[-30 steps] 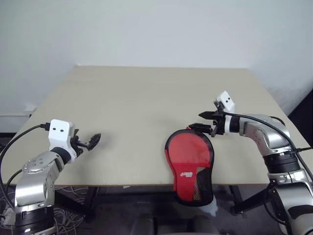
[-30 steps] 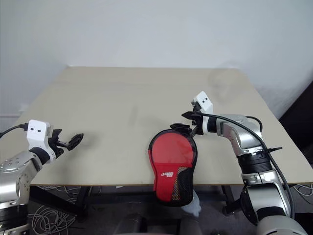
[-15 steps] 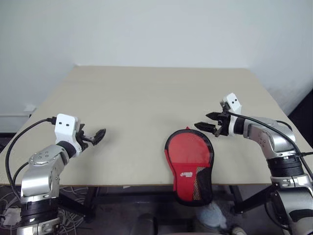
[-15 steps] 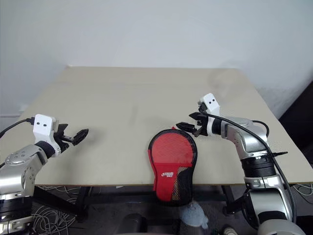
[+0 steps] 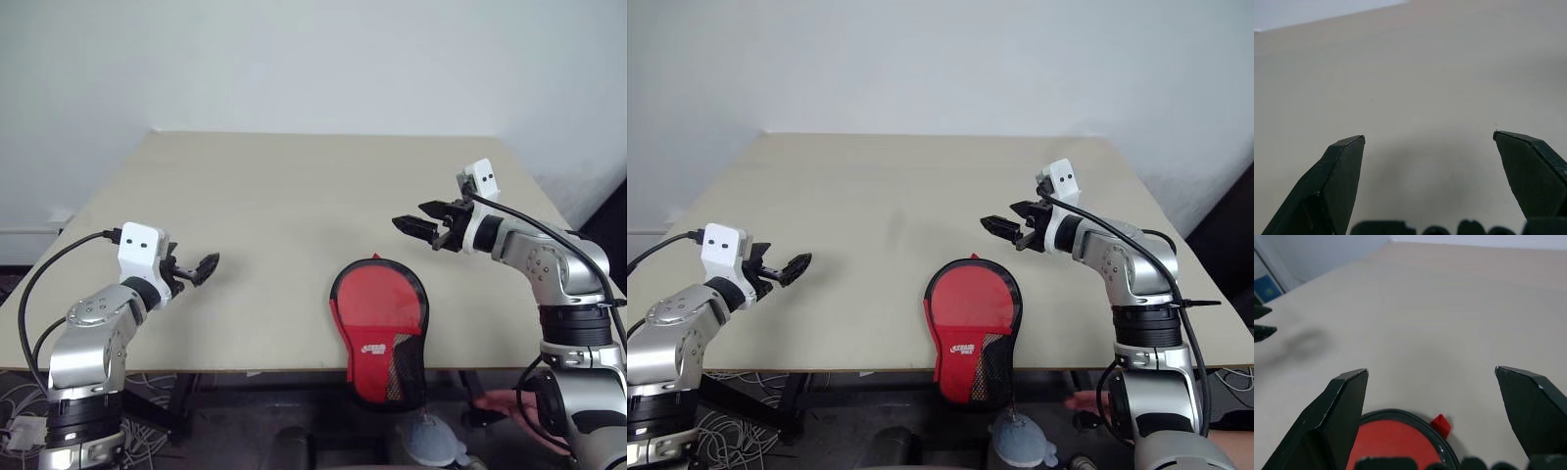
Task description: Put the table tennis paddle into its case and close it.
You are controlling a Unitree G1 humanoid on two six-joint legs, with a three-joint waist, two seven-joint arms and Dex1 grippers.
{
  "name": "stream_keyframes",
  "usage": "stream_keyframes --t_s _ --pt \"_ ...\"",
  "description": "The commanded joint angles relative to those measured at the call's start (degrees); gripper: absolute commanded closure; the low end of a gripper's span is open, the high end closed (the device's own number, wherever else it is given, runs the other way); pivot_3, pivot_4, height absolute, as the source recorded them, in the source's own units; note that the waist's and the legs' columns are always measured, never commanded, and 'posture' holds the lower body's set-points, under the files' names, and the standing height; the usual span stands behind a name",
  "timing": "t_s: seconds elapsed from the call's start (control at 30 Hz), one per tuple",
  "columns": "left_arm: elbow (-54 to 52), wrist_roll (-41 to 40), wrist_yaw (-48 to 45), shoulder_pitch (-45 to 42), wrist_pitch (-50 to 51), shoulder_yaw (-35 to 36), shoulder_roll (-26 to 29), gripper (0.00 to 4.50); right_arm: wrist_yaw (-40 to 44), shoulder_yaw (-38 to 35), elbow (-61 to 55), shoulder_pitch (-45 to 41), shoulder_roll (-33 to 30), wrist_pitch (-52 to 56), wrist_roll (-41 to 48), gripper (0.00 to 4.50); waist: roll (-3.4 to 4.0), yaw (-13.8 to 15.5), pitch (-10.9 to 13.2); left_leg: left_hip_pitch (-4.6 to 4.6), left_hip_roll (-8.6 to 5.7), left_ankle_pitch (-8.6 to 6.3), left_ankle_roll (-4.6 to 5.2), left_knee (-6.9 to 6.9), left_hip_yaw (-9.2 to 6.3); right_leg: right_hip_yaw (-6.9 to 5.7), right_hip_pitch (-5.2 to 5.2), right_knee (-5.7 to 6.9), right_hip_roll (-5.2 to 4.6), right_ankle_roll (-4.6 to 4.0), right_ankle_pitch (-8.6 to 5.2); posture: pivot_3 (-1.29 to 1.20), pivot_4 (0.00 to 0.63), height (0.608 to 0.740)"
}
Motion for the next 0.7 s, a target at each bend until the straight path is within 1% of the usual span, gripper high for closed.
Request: stream_keyframes --t_s 0.03,0.27,0.7 --pt "-4.76 -1.36 1.94 1.41 0.93 1.70 -1.00 0.03 -1.14 -1.68 -1.01 -2.28 0.32 0.33 1.33 0.00 0.02 0.00 0.00 0.00 0.00 0.00 0.00 0.00 0.01 0.00 -0.01 0.01 0.00 0.00 0.00 0.00 0.000 0.740" --pt "-6.45 -2.01 3.73 2.59 1.47 1.35 -2.22 0.03 -0.10 -0.34 0.67 -4.21 0.21 0.22 1.44 0.00 0.02 0.02 -0.01 0.01 0.01 0.01 0.01 0.01 -0.02 0.00 -0.01 0.03 0.03 0.00 0.00 0.00 0.000 0.740" --pt "-5.06 -1.95 3.51 2.54 0.68 1.26 -2.04 0.03 -0.22 -0.24 -0.26 -3.55 0.46 0.96 2.09 0.00 0.02 0.00 -0.01 0.00 0.00 0.01 0.01 0.01 0.00 0.02 0.00 0.02 0.04 0.00 0.00 0.00 0.000 0.740"
